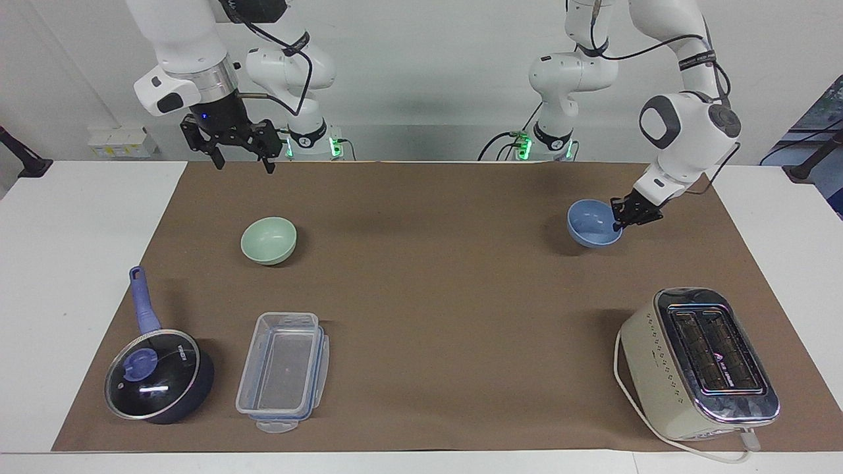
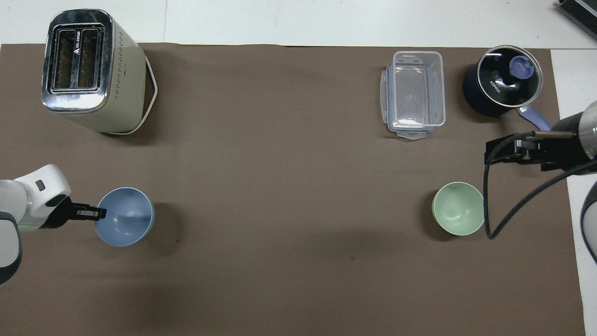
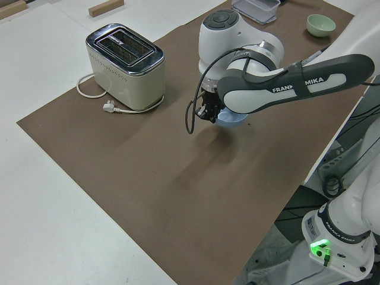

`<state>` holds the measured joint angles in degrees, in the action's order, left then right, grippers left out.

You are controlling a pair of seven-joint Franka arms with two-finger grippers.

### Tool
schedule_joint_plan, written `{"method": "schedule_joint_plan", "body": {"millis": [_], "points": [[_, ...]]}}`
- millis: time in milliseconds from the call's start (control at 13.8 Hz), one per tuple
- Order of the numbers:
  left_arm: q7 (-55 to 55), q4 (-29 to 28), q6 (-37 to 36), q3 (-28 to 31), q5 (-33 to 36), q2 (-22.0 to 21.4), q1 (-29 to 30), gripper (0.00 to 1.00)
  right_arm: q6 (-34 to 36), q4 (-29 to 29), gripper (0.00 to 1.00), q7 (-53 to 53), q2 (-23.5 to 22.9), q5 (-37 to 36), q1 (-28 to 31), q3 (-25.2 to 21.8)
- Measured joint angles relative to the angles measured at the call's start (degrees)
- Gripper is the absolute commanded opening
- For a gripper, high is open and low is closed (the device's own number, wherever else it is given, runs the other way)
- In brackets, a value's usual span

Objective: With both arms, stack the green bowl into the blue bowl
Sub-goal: 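Slide the blue bowl with the left gripper toward the table center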

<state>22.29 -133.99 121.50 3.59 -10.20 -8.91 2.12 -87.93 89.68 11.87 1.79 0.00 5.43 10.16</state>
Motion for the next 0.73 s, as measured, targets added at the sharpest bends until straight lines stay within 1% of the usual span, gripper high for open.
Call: {"method": "schedule_joint_plan", "body": {"millis": [145, 364, 509, 727], "points": [[0.0, 2.7, -3.3, -0.3, -0.1, -0.6, 0.0, 0.0, 0.0, 0.0, 1.0, 0.0, 0.0, 0.0, 0.0, 0.0], [-0.7, 4.1, -4.3, -1.5, -3.0, -0.8, -1.1, 0.0, 0.0, 0.0, 1.0, 0.0, 0.0, 0.0, 0.0, 0.0], [-4.3, 4.1, -3.8, -1.8, -4.3, -0.8, -4.8, 0.0, 0.0, 0.0, 1.0, 0.0, 0.0, 0.0, 0.0, 0.0], [-15.5, 4.1, -1.0, -2.1, -4.6, -0.7, -13.4, 0.0, 0.0, 0.0, 1.0, 0.0, 0.0, 0.0, 0.0, 0.0]]}}
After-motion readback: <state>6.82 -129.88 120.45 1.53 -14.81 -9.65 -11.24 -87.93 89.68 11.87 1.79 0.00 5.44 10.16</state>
